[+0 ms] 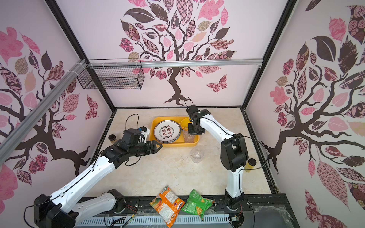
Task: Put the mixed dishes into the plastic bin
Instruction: 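Lower the cup onto the bin's cup with the right gripper while the left draws back, then open the right gripper and move it to the clear cup on the table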
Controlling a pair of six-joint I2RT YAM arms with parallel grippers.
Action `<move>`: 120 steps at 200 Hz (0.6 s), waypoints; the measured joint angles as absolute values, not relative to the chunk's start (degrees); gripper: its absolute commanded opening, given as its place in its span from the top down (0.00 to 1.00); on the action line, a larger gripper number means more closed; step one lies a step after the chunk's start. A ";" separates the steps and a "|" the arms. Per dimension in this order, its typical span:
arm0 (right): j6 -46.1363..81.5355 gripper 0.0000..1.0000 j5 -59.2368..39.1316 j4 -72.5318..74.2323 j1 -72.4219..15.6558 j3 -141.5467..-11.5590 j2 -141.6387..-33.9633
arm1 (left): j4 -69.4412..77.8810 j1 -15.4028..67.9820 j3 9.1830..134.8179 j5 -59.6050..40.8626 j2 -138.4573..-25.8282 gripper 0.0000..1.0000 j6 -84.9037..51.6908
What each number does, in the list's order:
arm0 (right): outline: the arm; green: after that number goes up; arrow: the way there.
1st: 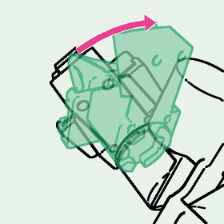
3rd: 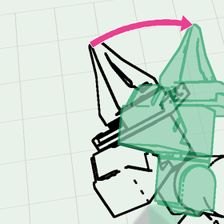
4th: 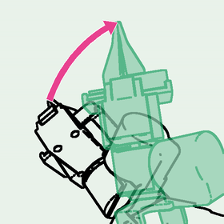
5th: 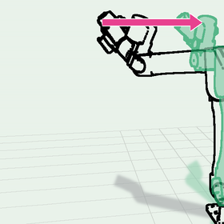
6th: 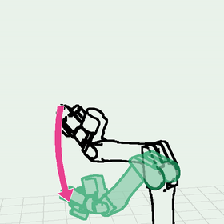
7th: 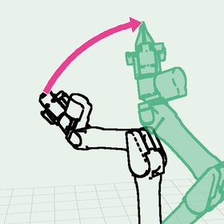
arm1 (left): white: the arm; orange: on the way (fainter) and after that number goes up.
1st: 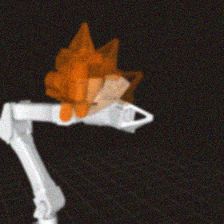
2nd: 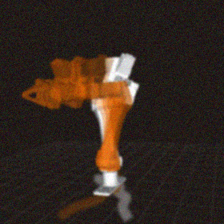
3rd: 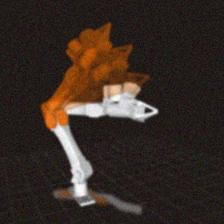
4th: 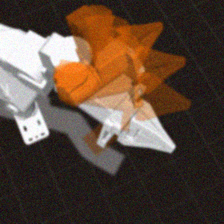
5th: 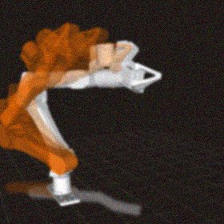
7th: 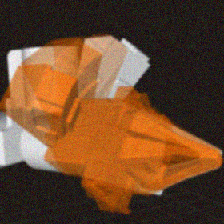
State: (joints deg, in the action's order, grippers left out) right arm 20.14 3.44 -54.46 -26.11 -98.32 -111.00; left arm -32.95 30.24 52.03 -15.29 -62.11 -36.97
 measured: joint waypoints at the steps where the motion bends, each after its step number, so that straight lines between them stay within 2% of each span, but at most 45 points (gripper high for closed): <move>1: 20.18 0.70 3.44 -54.46 -26.11 -98.32 -111.00 | -32.95 30.24 52.03 -15.29 -62.11 0.31 -36.97; 63: 20.97 0.59 3.88 -54.50 -26.11 -98.17 -108.88 | -32.84 30.13 51.94 -16.34 -62.11 0.32 -36.86; 120: 21.76 0.53 4.01 -51.96 -26.11 -91.81 -93.93 | -32.60 30.15 51.99 -22.37 -64.20 0.32 -34.83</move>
State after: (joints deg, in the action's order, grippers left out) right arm 21.76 4.01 -51.96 -26.11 -91.81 -93.93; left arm -32.60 30.15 51.99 -22.37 -64.20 -34.83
